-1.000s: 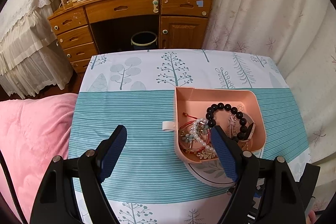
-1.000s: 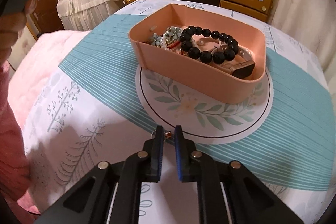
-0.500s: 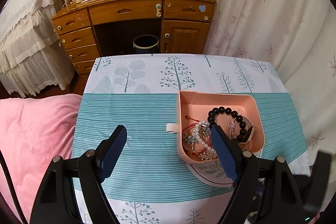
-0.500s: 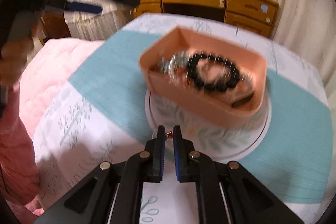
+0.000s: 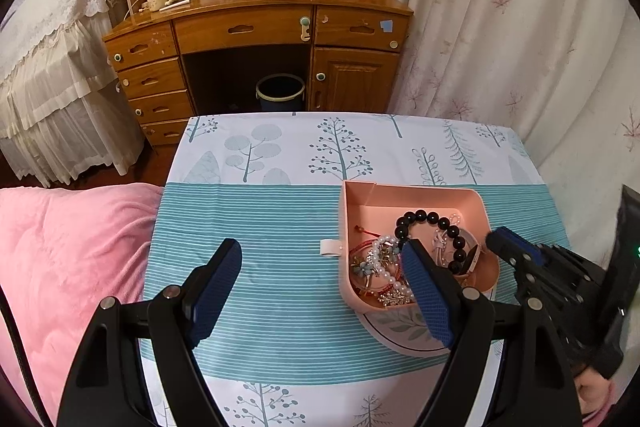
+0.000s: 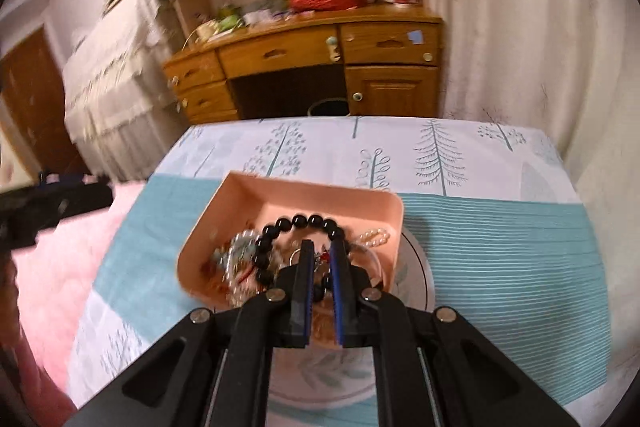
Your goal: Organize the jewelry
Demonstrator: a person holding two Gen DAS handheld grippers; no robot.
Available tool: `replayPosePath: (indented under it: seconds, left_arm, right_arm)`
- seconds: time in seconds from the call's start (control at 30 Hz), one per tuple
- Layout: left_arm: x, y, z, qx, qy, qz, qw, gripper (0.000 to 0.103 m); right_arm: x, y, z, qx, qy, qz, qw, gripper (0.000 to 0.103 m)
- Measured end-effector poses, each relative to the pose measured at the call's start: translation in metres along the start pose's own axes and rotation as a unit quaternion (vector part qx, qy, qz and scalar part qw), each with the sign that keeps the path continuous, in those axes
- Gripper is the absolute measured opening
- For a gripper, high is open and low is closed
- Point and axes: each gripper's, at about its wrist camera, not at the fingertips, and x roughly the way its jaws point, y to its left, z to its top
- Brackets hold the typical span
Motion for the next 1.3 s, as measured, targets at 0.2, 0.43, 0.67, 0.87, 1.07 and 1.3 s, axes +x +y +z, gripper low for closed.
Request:
replayPosePath:
  seconds: [0.2, 0.43, 0.67, 0.87, 1.07, 1.3]
  left_arm:
    - [-0.001, 0.000, 0.000, 0.001, 0.001, 0.003, 1.0000, 0.081]
    - [-0.007, -0.005, -0.003, 0.006, -0.004, 0.012, 0.9999, 0.081]
    - [-0.048, -0.038, -0.017, 0.056, -0.058, 0.025, 0.9964, 0.081]
    - [-0.088, -0.063, -0.052, 0.064, -0.071, -0.056, 0.9938, 0.097]
    - [-0.111, -0.066, -0.093, 0.041, -0.067, -0.051, 0.9956, 0.097]
    - [-0.125, -0.057, -0.145, 0.027, -0.057, -0.020, 0.9978, 0.097]
  right_arm:
    - [0.007, -0.018, -0.008, 0.069, 0.019, 0.014, 0.997, 0.051]
    - [-0.014, -0.031, -0.024, 0.120, 0.021, -0.002, 0.993, 0.068]
    - [-0.045, -0.041, -0.050, 0.123, 0.058, -0.045, 0.990, 0.077]
    - [-0.072, -0.049, -0.071, 0.121, 0.076, -0.088, 0.986, 0.082]
    - [-0.110, -0.028, -0.093, 0.079, 0.080, -0.101, 0.989, 0.090]
    - [-0.148, 0.010, -0.121, 0.009, 0.073, -0.080, 0.994, 0.092]
